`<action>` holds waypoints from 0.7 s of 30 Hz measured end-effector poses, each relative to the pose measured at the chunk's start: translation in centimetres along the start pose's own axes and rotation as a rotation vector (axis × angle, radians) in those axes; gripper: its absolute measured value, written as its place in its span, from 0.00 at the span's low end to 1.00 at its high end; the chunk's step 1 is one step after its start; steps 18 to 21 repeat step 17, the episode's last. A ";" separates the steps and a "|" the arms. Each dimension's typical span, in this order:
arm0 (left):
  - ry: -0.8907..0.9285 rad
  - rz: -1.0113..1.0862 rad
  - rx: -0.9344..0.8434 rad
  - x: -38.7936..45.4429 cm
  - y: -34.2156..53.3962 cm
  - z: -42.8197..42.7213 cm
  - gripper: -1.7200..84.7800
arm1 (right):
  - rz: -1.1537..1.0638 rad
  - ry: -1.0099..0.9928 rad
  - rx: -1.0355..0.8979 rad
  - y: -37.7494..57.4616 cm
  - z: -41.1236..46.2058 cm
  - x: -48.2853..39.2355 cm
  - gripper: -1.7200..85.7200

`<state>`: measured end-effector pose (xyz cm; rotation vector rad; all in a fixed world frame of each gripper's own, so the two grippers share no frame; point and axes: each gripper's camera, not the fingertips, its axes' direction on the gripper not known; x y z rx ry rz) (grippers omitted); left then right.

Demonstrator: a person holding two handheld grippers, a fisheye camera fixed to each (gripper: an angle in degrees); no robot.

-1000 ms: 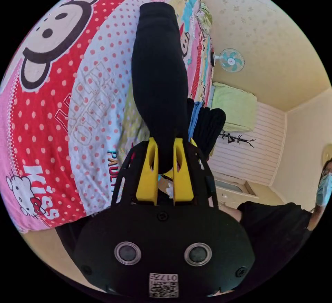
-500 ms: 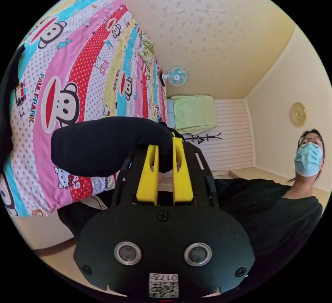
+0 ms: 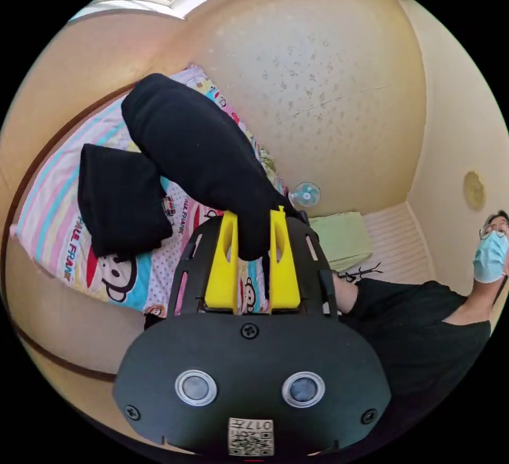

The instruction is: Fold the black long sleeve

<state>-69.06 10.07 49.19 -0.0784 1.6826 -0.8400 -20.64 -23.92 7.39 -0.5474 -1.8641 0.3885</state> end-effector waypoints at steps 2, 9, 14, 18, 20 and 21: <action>-0.185 -0.294 -0.036 -8.4 4.8 2.4 0.17 | 0.111 0.185 -0.072 1.3 3.2 4.6 0.13; -0.264 -0.563 -0.289 -16.1 19.3 10.3 0.10 | 0.063 0.651 -0.235 12.0 -0.3 11.6 0.08; -0.274 -0.292 -0.456 -10.6 16.5 18.8 0.02 | -0.011 1.033 -0.090 17.1 -8.5 9.6 0.07; -0.299 -0.137 -0.460 -4.9 13.0 22.6 0.01 | 0.032 1.145 0.199 20.6 -16.2 5.8 0.09; -0.299 -0.137 -0.460 -4.9 13.0 22.6 0.01 | 0.032 1.145 0.199 20.6 -16.2 5.8 0.09; -0.299 -0.137 -0.460 -4.9 13.0 22.6 0.01 | 0.032 1.145 0.199 20.6 -16.2 5.8 0.09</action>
